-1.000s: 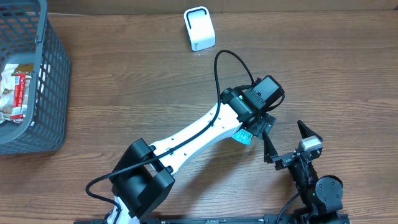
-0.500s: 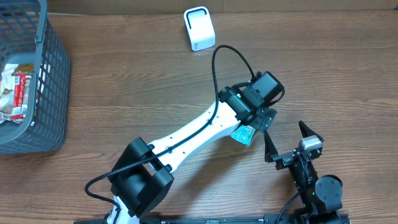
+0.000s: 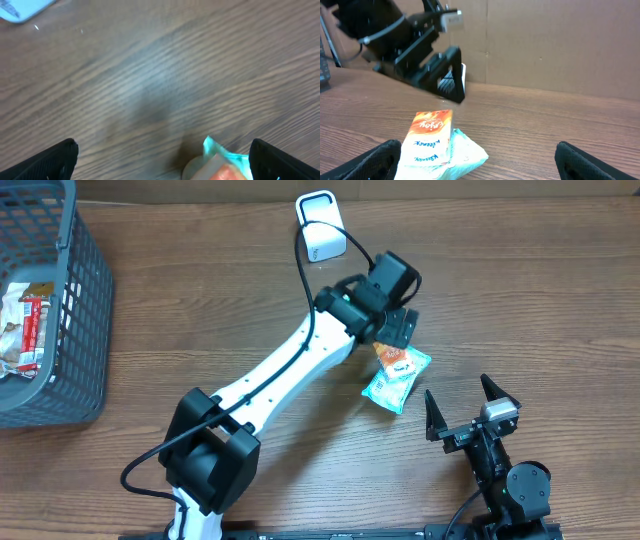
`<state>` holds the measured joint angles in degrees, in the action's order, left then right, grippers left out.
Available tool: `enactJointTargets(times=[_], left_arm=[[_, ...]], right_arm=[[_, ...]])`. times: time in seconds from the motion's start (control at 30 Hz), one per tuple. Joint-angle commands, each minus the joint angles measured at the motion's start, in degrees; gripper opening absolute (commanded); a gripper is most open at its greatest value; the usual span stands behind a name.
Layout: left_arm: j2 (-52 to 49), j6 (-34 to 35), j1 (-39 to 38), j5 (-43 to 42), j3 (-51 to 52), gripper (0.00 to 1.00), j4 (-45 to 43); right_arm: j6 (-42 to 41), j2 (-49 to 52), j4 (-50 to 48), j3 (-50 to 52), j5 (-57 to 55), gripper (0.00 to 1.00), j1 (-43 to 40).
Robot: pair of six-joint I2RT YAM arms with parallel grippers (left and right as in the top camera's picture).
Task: Scan the item barcode
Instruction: 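Lower the wipes pack onto the table and open the left gripper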
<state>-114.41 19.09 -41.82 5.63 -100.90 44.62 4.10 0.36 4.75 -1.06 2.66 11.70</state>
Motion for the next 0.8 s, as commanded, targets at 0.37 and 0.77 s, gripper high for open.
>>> enactJointTargets(times=[0.37, 0.77], left_arm=[[6.08, 2.36, 1.46, -9.53, -3.37, 0.95, 9.35], [3.43, 11.45, -2.25, -7.21, -2.64, 0.70, 14.29]], right_arm=[[0.17, -0.17, -0.11, 0.61, -0.46, 1.00, -0.20], [0.17, -0.17, -0.11, 0.61, -0.46, 1.00, -0.20]])
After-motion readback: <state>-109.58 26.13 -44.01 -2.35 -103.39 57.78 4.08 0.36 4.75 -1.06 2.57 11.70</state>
